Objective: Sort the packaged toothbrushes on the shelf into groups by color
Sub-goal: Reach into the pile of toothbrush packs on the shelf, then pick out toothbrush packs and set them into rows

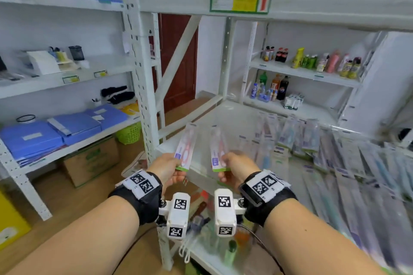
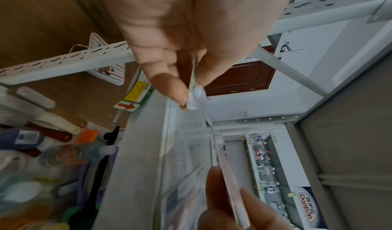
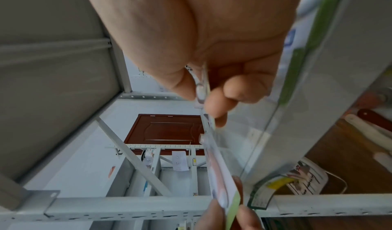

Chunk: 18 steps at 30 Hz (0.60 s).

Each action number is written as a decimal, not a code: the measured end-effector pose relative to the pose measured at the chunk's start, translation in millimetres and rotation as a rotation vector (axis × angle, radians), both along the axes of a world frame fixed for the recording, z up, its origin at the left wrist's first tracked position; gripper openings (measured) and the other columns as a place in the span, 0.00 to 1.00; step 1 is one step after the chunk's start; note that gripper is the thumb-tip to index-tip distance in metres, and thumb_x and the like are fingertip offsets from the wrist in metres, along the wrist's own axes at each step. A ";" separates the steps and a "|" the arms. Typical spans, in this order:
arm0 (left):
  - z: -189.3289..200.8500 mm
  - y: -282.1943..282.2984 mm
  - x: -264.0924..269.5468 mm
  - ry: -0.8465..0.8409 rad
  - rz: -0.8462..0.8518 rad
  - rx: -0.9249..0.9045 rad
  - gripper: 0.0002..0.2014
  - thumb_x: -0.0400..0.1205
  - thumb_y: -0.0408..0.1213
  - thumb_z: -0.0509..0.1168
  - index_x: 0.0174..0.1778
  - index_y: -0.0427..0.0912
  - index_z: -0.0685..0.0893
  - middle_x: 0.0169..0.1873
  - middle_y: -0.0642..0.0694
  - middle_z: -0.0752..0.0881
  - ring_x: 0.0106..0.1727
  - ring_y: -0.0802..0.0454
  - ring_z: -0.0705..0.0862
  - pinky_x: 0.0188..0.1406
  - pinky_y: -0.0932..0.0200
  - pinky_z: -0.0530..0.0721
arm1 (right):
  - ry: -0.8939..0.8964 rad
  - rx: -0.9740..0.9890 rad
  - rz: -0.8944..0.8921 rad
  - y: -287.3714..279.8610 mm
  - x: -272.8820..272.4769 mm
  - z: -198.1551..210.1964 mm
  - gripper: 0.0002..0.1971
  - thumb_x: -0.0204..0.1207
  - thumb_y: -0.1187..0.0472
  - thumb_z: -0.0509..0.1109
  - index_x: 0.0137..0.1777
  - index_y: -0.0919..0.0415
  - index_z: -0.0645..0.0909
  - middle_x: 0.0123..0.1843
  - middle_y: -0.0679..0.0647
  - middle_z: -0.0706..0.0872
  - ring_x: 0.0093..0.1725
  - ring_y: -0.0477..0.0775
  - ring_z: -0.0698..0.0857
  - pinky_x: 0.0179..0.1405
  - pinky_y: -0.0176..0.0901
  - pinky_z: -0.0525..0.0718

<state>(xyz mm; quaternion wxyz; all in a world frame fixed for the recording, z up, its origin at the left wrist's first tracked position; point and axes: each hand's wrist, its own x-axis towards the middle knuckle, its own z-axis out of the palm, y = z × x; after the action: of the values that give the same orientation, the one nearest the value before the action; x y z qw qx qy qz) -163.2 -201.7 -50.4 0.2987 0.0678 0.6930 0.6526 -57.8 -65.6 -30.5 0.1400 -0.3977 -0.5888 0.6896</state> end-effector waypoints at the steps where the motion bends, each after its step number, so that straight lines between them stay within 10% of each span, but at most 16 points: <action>1: -2.1 -1.3 -8.0 -0.002 -0.017 -0.007 0.06 0.85 0.26 0.56 0.55 0.37 0.76 0.31 0.38 0.79 0.21 0.52 0.80 0.13 0.68 0.78 | 0.001 0.016 0.018 -4.2 -9.6 -3.7 0.08 0.74 0.74 0.55 0.49 0.65 0.72 0.28 0.65 0.77 0.15 0.53 0.73 0.13 0.33 0.70; 13: -23.6 -4.9 -47.4 -0.040 -0.118 -0.015 0.22 0.82 0.25 0.61 0.74 0.38 0.72 0.62 0.32 0.80 0.42 0.44 0.84 0.33 0.61 0.89 | -0.028 0.033 0.137 -18.6 -27.0 -13.9 0.07 0.79 0.78 0.59 0.50 0.68 0.74 0.36 0.63 0.81 0.31 0.57 0.84 0.27 0.42 0.87; 18: -8.7 -6.4 -48.5 0.439 -0.107 -0.408 0.16 0.81 0.36 0.64 0.66 0.44 0.82 0.58 0.39 0.86 0.45 0.43 0.86 0.45 0.59 0.85 | -0.047 0.202 0.061 -4.6 -0.6 -10.3 0.10 0.77 0.76 0.60 0.55 0.70 0.79 0.33 0.62 0.83 0.27 0.54 0.85 0.30 0.44 0.88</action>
<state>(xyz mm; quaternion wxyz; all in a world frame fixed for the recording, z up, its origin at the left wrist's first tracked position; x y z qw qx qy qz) -211.7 -208.1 -59.1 0.1835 0.1823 0.8531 0.4531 -58.3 -70.2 -40.8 0.1444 -0.3795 -0.6703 0.6212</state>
